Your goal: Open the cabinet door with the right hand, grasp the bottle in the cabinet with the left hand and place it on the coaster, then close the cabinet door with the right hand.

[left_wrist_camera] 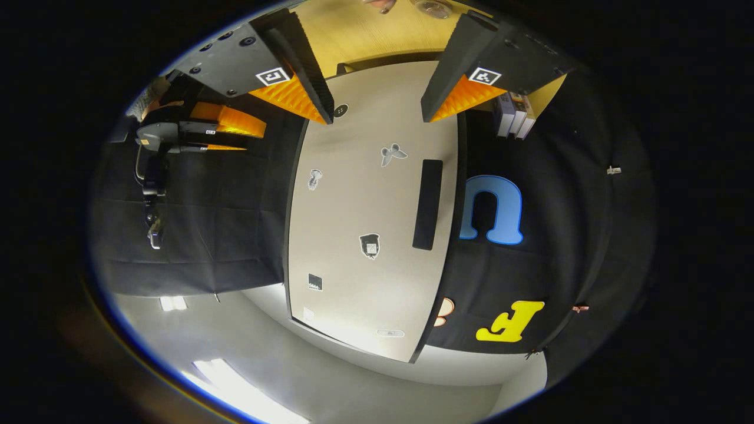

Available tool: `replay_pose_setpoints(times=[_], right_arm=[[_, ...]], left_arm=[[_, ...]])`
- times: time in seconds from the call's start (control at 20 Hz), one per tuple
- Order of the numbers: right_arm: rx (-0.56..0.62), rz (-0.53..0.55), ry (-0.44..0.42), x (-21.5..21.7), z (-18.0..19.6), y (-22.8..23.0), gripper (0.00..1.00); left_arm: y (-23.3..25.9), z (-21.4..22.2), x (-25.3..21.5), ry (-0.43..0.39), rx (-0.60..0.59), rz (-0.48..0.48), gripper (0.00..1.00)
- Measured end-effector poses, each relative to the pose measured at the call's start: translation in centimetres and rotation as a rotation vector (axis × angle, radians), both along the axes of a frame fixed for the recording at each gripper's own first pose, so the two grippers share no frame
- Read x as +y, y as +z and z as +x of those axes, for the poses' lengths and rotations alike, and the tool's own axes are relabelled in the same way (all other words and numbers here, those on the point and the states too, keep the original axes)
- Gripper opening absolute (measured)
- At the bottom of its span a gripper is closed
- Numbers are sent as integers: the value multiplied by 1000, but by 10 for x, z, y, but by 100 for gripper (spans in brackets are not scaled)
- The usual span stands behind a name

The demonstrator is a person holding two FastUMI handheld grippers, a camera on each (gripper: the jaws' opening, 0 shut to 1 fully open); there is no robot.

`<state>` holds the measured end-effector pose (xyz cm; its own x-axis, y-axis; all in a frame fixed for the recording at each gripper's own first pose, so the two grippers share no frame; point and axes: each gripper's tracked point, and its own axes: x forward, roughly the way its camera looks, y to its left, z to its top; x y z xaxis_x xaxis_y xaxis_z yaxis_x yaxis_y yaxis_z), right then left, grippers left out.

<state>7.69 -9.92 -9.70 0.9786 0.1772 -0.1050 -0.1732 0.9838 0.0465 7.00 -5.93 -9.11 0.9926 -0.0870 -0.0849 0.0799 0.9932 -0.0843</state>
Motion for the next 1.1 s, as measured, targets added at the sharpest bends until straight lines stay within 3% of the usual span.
replay_pose_setpoints(times=[1.1], right_arm=[[12, -12, -11, -1, -17, 3, 98]], left_arm=[[-3, -10, -13, -37, 13, 4, 94]])
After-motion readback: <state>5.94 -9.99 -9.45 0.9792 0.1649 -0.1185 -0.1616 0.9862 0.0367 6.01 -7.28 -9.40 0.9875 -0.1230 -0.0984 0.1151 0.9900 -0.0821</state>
